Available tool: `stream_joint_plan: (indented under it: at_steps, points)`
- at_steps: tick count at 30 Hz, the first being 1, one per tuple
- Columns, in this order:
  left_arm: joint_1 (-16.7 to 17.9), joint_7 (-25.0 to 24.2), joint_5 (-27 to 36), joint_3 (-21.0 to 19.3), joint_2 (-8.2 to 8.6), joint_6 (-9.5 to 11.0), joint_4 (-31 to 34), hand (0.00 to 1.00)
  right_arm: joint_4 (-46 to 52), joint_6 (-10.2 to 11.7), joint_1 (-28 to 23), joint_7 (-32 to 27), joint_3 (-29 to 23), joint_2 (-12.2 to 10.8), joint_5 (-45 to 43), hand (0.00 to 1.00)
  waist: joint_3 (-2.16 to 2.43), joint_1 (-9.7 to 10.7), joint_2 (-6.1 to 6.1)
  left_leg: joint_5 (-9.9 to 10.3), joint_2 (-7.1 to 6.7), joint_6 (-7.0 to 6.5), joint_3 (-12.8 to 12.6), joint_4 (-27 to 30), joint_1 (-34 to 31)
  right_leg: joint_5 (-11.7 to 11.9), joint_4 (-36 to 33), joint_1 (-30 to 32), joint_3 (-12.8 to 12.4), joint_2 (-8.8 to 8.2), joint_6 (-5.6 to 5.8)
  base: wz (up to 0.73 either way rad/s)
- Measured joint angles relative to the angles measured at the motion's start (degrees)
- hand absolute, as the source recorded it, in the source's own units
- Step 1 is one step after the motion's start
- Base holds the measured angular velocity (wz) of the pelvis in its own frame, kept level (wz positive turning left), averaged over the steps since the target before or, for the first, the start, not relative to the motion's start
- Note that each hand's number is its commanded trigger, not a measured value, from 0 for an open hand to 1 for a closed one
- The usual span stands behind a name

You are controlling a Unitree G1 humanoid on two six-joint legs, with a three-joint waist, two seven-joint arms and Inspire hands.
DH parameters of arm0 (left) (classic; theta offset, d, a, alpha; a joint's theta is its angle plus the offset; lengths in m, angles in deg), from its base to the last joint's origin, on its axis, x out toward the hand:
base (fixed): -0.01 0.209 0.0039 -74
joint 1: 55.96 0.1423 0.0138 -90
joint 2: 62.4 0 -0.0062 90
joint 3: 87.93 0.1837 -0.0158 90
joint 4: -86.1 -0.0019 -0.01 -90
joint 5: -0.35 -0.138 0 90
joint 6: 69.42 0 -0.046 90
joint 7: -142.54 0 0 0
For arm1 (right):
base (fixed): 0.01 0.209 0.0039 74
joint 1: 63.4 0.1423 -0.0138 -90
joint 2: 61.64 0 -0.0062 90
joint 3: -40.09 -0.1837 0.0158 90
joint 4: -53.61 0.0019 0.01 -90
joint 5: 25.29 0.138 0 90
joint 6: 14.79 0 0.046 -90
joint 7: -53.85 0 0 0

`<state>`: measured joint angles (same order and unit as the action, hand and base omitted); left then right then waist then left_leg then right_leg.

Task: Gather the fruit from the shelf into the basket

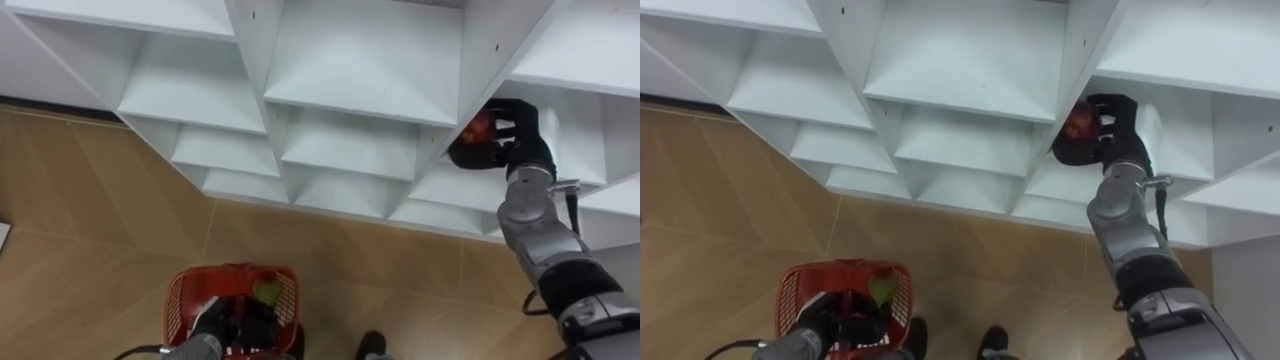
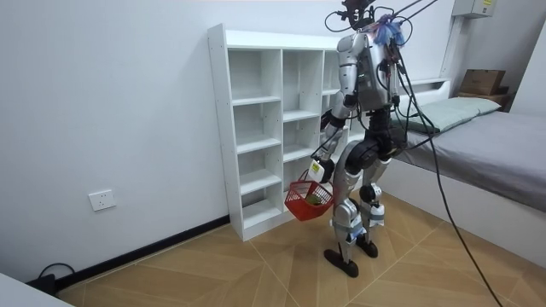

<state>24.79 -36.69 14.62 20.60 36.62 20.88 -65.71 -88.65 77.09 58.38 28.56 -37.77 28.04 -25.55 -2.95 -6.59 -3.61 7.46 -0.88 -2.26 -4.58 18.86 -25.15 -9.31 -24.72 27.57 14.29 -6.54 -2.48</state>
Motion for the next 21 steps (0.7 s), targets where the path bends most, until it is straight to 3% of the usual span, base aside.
stream_joint_plan:
  at_steps: [12,16,18,21]
  points:
    - [1.35,-0.18,1.32,0.85,-0.34,0.06,-0.12,1.0,3.75,0.61,-5.07,1.85,0.1,0.13,1.0,1.0,0.07,0.3,0.14,0.0,0.19,0.11,0.11,-2.23,5.39,-0.07,2.37,-5.42,0.19,0.59,0.22,0.0]
    - [1.74,-0.31,1.32,0.78,-0.39,0.06,-0.09,1.0,6.29,1.37,-7.95,3.03,0.08,0.22,1.57,1.0,0.54,1.23,0.71,-0.01,0.18,0.12,0.09,-2.67,6.1,0.05,3.25,-6.47,0.35,0.72,0.37,0.0]
    - [1.99,-0.31,1.28,0.63,-0.5,0.06,-0.11,1.0,6.73,1.77,-10.12,3.8,0.44,0.11,1.99,1.0,1.0,1.51,0.91,-0.01,0.14,0.11,0.13,-3.41,7.57,0.08,3.98,-7.83,0.29,0.82,0.49,-0.02]
    - [2.11,-0.32,1.37,0.11,-1.12,0.09,-0.1,1.0,11.08,1.86,-13.71,4.74,0.44,0.2,1.96,1.0,1.06,2.17,0.83,-0.01,0.09,0.11,0.08,-3.5,9.04,-0.05,4.28,-9.37,0.18,0.8,0.67,-0.01]
